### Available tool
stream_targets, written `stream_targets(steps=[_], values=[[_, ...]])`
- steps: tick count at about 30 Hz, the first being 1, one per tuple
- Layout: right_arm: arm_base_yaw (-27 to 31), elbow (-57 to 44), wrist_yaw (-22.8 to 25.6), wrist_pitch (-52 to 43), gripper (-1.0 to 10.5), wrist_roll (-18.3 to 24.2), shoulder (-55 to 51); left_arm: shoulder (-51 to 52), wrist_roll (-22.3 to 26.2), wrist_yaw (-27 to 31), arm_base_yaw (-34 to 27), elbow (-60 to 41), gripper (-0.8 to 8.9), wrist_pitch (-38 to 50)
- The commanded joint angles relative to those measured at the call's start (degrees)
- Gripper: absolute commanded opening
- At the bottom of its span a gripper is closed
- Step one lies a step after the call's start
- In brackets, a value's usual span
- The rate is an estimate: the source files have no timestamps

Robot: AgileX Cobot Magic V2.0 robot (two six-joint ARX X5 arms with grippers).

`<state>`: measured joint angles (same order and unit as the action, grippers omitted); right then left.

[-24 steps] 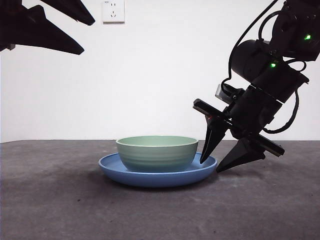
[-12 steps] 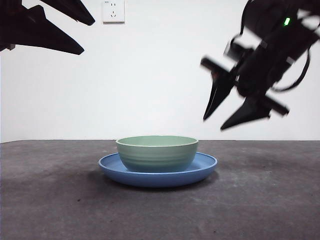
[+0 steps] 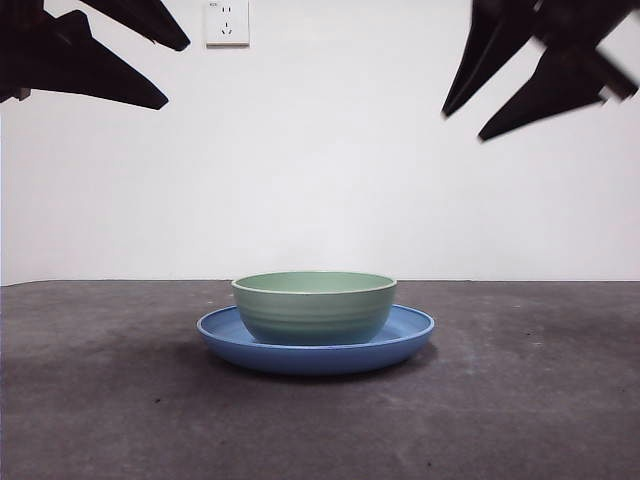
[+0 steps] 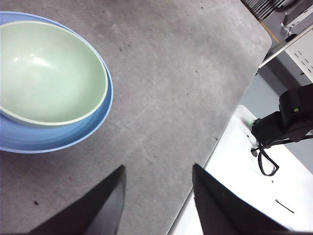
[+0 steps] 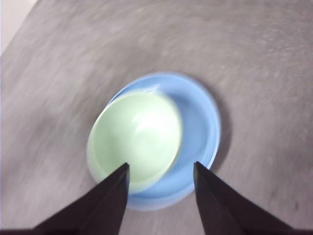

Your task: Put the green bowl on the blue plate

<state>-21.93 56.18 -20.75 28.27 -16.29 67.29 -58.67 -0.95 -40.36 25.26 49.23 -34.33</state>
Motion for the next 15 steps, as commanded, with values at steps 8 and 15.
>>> stream_targets(steps=[8, 15], values=[[-5.05, 0.39, -0.81, 12.98, 2.1, 7.65, -9.22, -0.22, 0.28, -0.22, 0.31, 0.5, 2.18, 0.46], [-9.86, -3.56, -0.17, 11.69, 2.1, 7.65, -12.85, -0.22, 0.26, -0.2, 0.31, 0.5, 2.18, 0.46]])
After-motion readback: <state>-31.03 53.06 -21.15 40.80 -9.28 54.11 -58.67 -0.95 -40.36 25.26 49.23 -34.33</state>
